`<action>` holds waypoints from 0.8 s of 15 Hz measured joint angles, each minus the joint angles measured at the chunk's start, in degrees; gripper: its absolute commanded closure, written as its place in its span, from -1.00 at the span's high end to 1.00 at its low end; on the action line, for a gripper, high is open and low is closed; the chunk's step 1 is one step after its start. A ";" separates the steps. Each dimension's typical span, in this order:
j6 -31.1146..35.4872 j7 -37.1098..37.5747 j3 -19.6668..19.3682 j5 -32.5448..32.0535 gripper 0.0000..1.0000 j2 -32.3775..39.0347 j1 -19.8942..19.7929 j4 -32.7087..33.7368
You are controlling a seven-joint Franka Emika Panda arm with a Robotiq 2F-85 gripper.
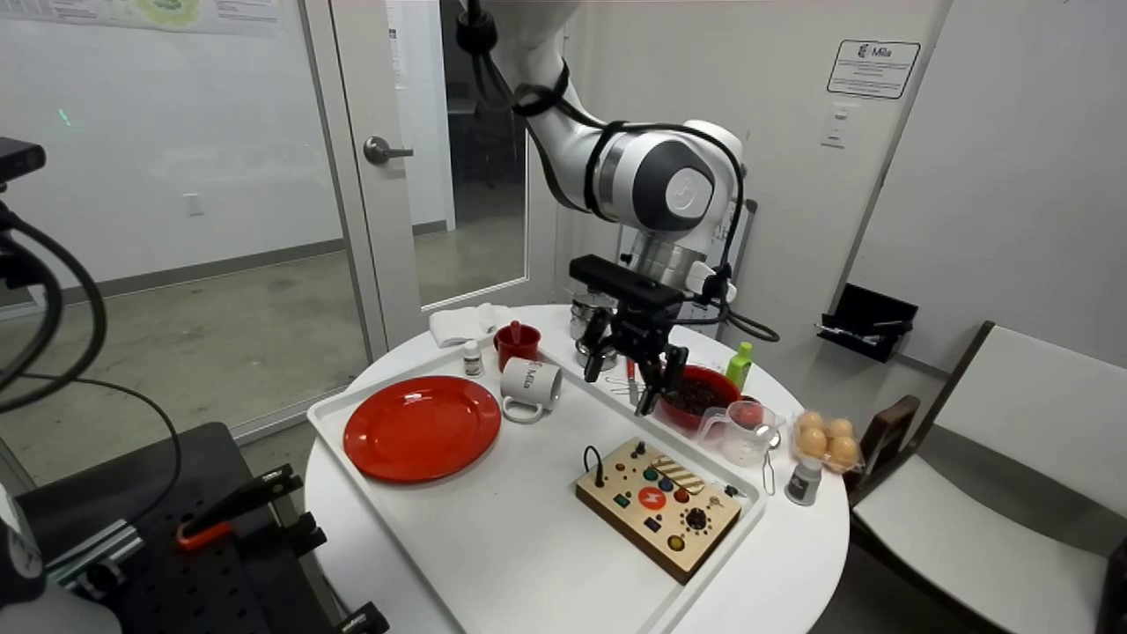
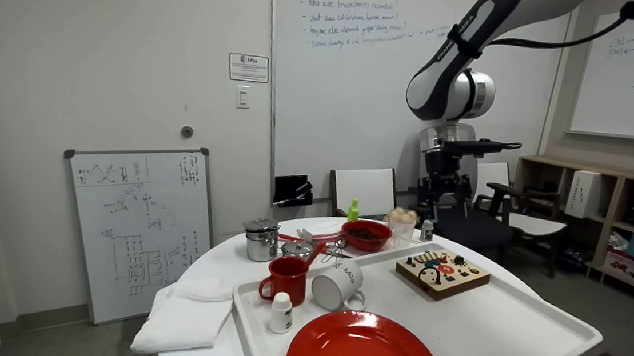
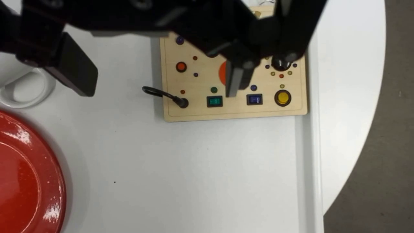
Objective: Push a button on the board
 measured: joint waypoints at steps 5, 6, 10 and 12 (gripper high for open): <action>3.84 0.11 0.38 0.12 1.00 1.99 0.06 0.13; 4.81 0.11 0.55 0.15 1.00 2.70 0.08 0.14; 8.40 0.11 0.98 0.44 0.18 5.74 0.16 0.53; 9.39 0.16 0.98 0.58 -0.13 7.11 0.12 1.11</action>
